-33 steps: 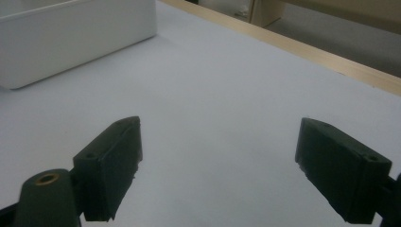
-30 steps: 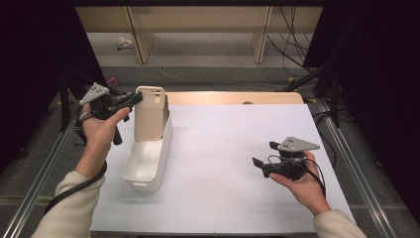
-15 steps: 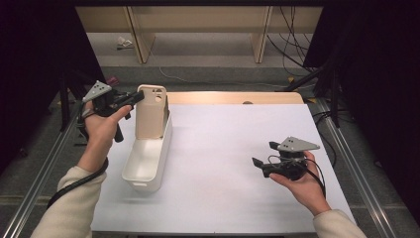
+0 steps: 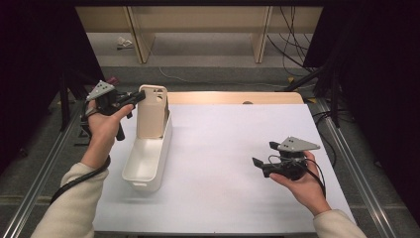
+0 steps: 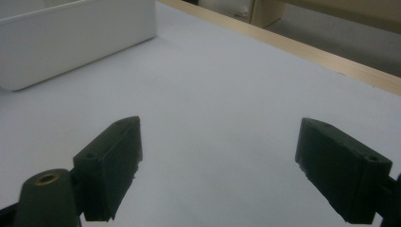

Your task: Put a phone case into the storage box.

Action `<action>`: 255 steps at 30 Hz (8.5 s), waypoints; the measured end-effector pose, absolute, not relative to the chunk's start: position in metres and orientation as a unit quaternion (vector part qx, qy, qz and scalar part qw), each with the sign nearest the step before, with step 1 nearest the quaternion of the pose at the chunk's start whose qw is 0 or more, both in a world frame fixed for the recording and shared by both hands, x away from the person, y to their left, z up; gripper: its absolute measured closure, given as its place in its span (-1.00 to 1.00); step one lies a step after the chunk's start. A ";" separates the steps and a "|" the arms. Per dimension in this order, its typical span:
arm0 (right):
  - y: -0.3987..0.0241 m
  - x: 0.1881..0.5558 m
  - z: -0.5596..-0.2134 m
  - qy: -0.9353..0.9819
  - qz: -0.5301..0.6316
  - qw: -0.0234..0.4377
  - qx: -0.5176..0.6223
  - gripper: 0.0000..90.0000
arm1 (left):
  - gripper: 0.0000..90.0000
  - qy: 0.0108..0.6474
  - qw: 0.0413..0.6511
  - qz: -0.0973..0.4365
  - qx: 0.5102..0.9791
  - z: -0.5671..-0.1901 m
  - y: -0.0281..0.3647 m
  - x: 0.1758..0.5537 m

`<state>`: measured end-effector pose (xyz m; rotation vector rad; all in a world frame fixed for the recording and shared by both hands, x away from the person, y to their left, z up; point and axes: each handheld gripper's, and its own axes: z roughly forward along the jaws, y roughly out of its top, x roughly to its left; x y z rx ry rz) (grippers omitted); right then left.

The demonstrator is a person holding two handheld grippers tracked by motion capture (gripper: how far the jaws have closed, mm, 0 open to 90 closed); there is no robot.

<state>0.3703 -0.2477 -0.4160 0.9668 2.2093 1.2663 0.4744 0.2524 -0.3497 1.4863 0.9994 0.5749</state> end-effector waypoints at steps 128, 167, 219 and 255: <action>-0.247 0.371 -0.418 0.796 0.454 0.203 0.346 -0.64 | 0.57 0.490 0.475 0.275 0.677 -0.402 0.251 0.515; -0.250 0.372 -0.418 0.788 0.459 0.207 0.354 -0.63 | -0.88 0.450 0.497 0.235 0.704 -0.387 0.237 0.433; -0.277 0.361 -0.415 0.776 0.460 0.217 0.373 -0.64 | -1.00 0.394 0.524 0.229 0.720 -0.404 0.233 0.365; -0.292 0.353 -0.415 0.769 0.460 0.220 0.384 -0.64 | -1.00 0.394 0.510 0.235 0.727 -0.420 0.245 0.346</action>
